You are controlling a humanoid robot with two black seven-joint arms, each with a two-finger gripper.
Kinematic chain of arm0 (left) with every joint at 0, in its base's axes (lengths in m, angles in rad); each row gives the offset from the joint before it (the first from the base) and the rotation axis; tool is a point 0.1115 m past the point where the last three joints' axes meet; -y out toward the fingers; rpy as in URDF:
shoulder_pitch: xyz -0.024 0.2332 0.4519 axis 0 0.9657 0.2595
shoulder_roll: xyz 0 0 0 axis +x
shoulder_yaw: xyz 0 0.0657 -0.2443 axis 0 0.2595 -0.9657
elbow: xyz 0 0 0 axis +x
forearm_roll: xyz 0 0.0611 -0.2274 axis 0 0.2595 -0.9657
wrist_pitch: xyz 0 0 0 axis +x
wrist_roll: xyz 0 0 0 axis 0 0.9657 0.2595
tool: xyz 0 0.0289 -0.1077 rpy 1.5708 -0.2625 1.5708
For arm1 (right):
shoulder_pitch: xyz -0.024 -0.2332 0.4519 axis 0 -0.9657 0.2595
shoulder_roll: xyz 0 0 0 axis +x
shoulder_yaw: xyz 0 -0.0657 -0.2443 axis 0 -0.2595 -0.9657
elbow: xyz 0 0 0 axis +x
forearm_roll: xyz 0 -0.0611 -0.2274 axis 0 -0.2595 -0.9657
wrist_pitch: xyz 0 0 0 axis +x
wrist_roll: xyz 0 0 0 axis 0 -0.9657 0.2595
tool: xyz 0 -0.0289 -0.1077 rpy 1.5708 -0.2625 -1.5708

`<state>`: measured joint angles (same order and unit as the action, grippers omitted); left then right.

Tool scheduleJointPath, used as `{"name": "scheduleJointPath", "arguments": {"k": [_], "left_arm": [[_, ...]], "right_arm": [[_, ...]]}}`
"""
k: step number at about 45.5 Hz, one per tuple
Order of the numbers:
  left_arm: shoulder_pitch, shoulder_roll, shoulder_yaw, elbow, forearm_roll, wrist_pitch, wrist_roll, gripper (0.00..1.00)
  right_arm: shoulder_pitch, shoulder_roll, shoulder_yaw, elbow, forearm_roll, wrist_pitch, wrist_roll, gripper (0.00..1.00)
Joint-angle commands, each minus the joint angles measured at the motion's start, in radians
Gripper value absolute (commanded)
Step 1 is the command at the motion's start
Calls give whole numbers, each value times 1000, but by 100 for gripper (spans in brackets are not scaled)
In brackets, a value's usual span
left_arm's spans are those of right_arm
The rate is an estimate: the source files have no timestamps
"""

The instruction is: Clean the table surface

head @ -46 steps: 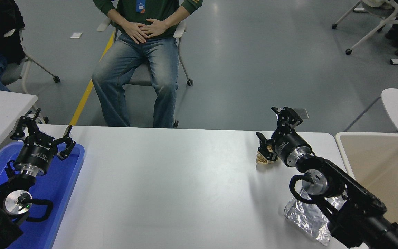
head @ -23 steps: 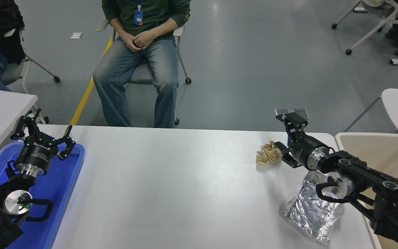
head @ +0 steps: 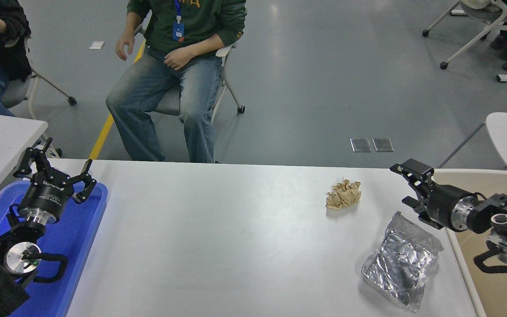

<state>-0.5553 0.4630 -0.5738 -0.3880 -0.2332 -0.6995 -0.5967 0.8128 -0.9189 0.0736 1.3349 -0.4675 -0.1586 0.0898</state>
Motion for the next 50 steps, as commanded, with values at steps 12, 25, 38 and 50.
{"name": "scheduleJointPath", "arguments": {"k": [12, 25, 38, 50], "left_arm": [[0, 0, 0, 0, 0, 0, 0, 100], [0, 0, 0, 0, 0, 0, 0, 100], [0, 0, 0, 0, 0, 0, 0, 100], [0, 0, 0, 0, 0, 0, 0, 100]], "right_arm": [[132, -147, -339, 36, -114, 71, -42, 99], [146, -129, -477, 36, -125, 71, -102, 98], [135, -46, -482, 26, -117, 71, -157, 98], [131, 29, -480, 15, -108, 71, -185, 98]]}}
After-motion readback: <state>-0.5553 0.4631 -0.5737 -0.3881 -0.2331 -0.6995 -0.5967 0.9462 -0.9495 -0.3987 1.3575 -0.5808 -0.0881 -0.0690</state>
